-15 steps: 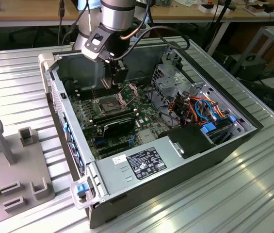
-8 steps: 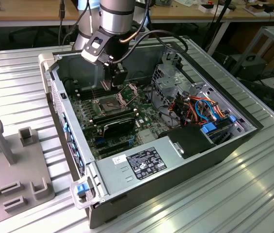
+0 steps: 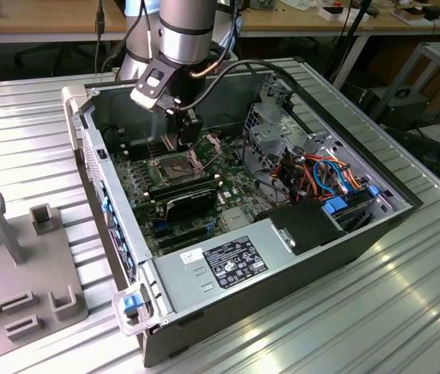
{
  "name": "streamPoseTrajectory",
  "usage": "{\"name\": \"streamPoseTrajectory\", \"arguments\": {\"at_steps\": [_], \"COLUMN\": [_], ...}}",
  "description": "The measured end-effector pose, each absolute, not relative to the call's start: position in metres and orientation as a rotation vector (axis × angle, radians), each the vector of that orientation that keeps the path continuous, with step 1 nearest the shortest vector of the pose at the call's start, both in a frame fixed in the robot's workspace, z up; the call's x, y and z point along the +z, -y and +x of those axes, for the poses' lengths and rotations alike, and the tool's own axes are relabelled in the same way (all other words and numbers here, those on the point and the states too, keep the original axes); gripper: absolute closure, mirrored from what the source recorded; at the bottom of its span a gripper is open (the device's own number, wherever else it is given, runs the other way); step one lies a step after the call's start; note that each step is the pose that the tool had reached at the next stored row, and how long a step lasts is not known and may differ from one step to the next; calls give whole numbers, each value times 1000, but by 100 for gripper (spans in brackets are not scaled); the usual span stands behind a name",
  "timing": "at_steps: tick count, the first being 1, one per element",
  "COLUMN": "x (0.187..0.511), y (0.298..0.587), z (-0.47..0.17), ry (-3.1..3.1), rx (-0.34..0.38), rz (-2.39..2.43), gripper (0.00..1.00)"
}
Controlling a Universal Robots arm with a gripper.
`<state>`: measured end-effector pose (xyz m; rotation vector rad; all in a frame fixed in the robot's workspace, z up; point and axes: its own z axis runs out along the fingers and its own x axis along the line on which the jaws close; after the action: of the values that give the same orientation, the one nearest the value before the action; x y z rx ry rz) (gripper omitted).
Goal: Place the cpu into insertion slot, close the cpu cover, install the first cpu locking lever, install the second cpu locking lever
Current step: 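Place the cpu into insertion slot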
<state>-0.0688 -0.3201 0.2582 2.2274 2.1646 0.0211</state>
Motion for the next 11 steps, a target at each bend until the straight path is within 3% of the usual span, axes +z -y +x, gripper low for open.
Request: {"name": "streamPoseTrajectory", "arguments": {"at_steps": [11], "x": [254], "y": [320], "z": [-68], "ry": [-2165], "rx": [22], "rz": [2227], "gripper": [46]}}
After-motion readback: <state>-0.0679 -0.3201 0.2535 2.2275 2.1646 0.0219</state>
